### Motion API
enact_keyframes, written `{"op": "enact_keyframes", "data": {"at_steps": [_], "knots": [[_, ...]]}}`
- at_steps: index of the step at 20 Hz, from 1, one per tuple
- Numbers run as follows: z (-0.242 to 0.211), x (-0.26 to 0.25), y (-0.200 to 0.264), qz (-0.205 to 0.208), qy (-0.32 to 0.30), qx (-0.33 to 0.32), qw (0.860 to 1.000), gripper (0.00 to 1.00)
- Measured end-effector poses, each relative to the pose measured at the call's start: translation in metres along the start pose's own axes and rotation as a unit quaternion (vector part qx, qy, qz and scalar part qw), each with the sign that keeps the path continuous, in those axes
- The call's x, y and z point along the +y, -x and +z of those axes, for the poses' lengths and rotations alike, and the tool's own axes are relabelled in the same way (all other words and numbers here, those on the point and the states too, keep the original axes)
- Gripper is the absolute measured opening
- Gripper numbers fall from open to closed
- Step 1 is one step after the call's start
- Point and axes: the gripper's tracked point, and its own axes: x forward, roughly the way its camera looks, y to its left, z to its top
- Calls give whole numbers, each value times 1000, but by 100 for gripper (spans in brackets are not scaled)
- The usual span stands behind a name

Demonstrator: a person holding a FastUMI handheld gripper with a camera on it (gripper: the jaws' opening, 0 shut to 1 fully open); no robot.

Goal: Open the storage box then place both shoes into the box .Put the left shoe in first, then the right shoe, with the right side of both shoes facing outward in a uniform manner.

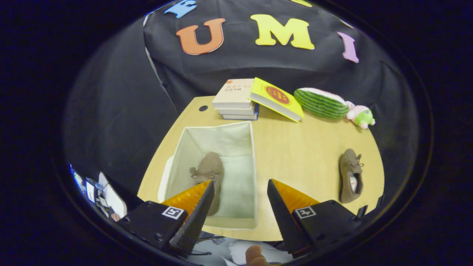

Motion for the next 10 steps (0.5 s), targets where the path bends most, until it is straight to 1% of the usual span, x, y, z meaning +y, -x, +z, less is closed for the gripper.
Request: {"op": "enact_keyframes", "data": {"at_steps": [2, 3, 6, 10], "knots": [[-9, -16, 7, 18, -15, 12, 1000, 93], [-10, -31, 10, 19, -13, 15, 1000, 93], [-14, -84, 9, -12, -7, 4, 1000, 93], [-34, -144, -1, -36, -17, 27, 999, 93]]}}
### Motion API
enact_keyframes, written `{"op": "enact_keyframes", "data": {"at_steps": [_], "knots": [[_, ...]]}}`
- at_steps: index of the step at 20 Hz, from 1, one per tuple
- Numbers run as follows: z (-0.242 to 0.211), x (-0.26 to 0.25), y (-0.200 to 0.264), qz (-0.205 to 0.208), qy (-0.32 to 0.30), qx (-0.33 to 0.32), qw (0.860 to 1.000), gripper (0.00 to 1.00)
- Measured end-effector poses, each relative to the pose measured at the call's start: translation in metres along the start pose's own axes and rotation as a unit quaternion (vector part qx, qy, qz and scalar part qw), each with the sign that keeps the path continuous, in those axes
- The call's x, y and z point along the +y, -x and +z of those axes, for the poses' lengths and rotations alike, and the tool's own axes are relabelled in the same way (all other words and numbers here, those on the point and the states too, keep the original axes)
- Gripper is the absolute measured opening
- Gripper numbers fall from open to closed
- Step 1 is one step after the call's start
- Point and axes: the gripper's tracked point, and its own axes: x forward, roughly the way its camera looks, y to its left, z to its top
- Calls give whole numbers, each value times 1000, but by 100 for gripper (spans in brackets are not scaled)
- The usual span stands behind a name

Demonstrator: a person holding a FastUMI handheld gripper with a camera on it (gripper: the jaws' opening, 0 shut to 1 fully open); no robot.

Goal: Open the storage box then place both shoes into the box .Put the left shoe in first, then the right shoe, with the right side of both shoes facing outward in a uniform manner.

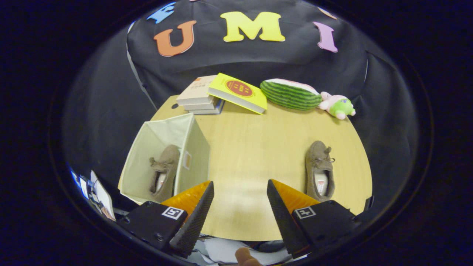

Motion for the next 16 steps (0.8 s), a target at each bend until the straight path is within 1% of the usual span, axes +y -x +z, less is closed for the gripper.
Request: {"op": "enact_keyframes", "data": {"at_steps": [2, 5, 8, 14, 16], "knots": [[-7, -27, -7, -9, -3, 19, 1000, 93], [-6, -77, -16, -55, 8, 14, 998, 93], [-9, -113, -24, -84, 25, 12, 996, 93], [-25, -181, -46, -129, 37, 55, 989, 95], [-28, -205, -55, -148, 36, 67, 986, 85]]}}
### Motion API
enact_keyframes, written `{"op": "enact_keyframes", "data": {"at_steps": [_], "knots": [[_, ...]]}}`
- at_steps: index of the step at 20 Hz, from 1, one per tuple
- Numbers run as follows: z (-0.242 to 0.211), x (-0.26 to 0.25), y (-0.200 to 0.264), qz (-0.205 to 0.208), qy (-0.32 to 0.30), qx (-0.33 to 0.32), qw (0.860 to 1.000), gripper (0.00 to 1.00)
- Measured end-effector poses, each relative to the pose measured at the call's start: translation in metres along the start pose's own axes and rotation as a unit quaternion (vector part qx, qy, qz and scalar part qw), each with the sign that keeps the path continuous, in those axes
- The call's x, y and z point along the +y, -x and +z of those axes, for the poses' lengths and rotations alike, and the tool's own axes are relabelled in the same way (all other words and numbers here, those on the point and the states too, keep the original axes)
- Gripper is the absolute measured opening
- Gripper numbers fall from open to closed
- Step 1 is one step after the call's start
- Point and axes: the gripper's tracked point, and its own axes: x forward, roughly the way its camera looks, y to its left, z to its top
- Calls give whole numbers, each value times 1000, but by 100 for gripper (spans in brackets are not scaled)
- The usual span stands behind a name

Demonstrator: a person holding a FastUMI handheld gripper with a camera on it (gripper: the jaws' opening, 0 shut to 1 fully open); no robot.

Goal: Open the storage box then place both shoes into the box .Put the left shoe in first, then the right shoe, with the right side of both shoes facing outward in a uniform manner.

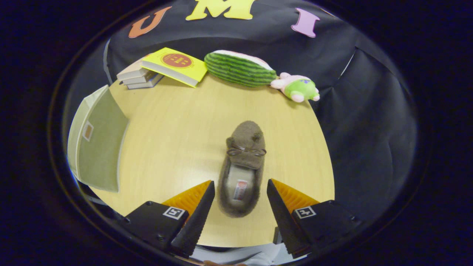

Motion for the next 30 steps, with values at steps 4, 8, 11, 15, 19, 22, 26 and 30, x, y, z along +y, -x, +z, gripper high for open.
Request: {"op": "enact_keyframes", "data": {"at_steps": [4, 8, 11, 15, 19, 22, 26, 30], "knots": [[-7, -15, -30, -5, -5, 26, 1000, 65], [-19, -12, -65, 11, -37, 70, 997, 42], [-19, -11, -74, 18, -37, 73, 996, 27], [-17, -15, -75, 8, -39, 69, 997, 14], [-14, -11, -66, 32, -85, 56, 994, 6], [-11, -14, -51, 29, -80, 48, 995, 6], [-2, -7, -18, 29, -72, 31, 997, 6], [13, 11, 22, 37, -54, 7, 998, 6]]}}
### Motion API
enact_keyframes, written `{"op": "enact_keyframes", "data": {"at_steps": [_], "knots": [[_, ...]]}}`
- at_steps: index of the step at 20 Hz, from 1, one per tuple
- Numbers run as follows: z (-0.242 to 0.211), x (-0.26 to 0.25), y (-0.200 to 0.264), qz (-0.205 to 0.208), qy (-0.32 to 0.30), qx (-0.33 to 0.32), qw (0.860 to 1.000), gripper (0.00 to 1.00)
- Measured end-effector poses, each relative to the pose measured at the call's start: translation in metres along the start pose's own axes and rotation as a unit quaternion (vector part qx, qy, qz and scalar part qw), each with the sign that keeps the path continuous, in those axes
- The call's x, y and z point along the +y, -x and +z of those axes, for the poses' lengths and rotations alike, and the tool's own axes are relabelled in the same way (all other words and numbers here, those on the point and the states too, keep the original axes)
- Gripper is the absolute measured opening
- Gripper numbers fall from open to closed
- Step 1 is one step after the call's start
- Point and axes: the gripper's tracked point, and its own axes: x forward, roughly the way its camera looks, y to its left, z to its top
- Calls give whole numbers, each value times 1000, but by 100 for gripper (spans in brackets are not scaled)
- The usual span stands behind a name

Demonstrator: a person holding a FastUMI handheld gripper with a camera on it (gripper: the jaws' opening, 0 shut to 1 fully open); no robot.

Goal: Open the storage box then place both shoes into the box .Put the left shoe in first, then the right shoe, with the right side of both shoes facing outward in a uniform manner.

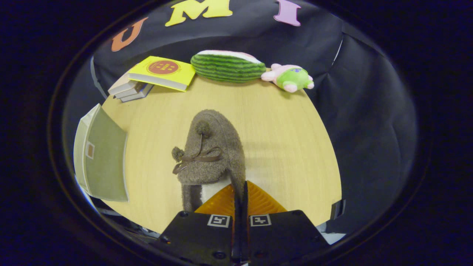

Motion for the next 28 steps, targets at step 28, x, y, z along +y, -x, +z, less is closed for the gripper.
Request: {"op": "enact_keyframes", "data": {"at_steps": [28], "knots": [[28, 339, 123, 187, -33, -68, 980, 6]]}}
